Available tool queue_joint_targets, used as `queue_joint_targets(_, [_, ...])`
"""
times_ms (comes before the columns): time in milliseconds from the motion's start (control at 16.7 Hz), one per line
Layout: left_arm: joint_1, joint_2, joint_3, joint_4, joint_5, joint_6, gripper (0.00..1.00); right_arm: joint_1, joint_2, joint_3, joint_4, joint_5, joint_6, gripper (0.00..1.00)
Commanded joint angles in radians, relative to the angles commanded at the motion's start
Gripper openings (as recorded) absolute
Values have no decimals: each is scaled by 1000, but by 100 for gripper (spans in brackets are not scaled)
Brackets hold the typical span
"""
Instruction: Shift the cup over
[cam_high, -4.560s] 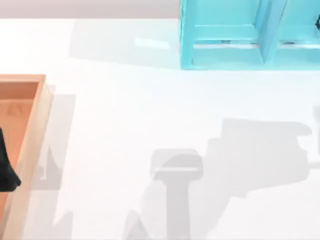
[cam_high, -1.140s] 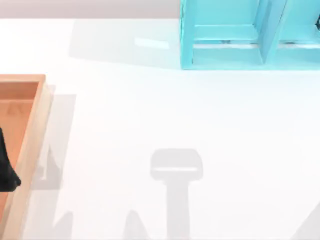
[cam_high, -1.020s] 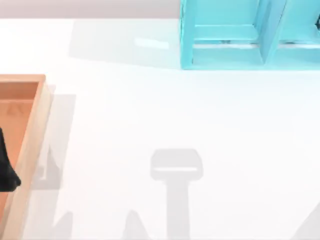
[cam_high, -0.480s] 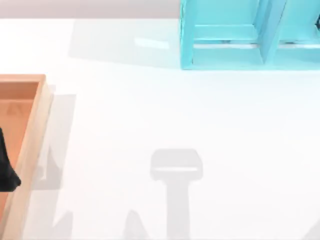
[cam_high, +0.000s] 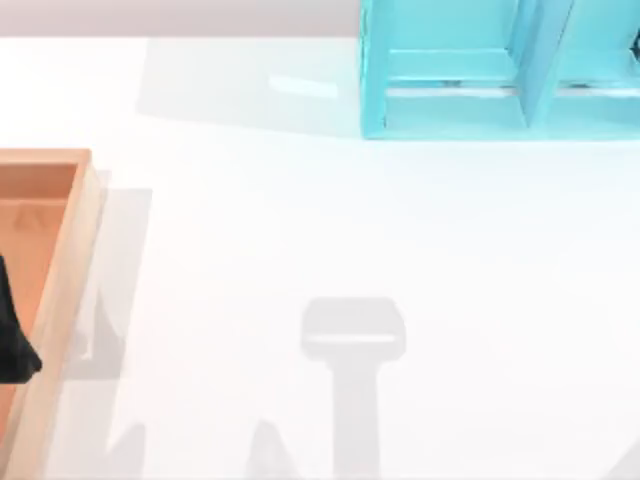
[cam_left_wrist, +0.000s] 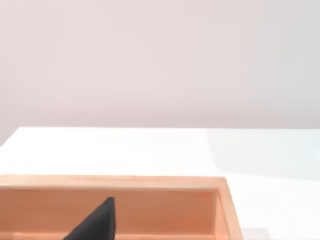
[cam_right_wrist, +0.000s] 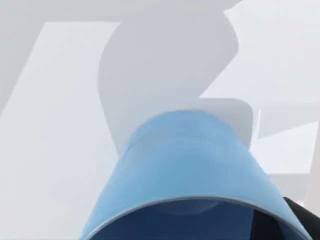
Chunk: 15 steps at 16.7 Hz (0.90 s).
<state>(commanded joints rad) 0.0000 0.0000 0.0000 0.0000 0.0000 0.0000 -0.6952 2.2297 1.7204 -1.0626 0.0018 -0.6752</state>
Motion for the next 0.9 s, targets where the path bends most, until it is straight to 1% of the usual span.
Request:
queue_joint_targets(540, [0, 0, 0, 0, 0, 0, 100, 0, 0, 0, 0, 0, 0, 98])
queue_joint_targets(600, [0, 0, 0, 0, 0, 0, 100, 0, 0, 0, 0, 0, 0, 100])
queue_joint_targets(900, [0, 0, 0, 0, 0, 0, 100, 0, 0, 0, 0, 0, 0, 100])
